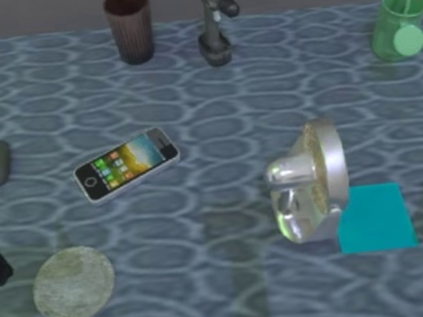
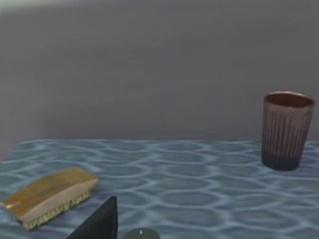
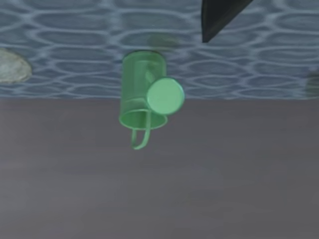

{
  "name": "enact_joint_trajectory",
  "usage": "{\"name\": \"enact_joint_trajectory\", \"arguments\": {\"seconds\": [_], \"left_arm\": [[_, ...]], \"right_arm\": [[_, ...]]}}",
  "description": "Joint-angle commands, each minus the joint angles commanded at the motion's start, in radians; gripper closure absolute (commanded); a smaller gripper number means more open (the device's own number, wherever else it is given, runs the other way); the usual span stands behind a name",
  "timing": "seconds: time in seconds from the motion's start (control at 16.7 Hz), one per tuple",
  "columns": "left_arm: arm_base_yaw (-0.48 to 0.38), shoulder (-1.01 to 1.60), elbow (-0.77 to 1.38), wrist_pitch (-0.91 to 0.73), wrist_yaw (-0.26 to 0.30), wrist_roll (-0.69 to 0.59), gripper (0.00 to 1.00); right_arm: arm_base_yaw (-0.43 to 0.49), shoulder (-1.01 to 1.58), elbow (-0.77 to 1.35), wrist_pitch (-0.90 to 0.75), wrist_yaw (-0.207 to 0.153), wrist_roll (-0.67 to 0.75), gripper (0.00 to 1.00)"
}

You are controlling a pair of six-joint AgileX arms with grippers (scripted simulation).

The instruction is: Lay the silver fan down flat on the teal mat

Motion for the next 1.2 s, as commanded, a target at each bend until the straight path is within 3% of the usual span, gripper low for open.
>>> {"name": "enact_joint_trajectory", "arguments": {"seconds": [0.24,0.48,1.2], "left_arm": [[0.000,0.000,0.000,0.000,0.000,0.000,0.00],[0.000,0.000,0.000,0.000,0.000,0.000,0.00],[0.000,0.000,0.000,0.000,0.000,0.000,0.00]], "right_arm": [[0.012,0.030,0.029,-0.028,-0.003,0.005,0.00],[0.073,0.218,0.204,-0.183,-0.009,0.039,0.00],[0.362,1.353,1.248,-0.966,-0.004,0.287,0.00]]}}
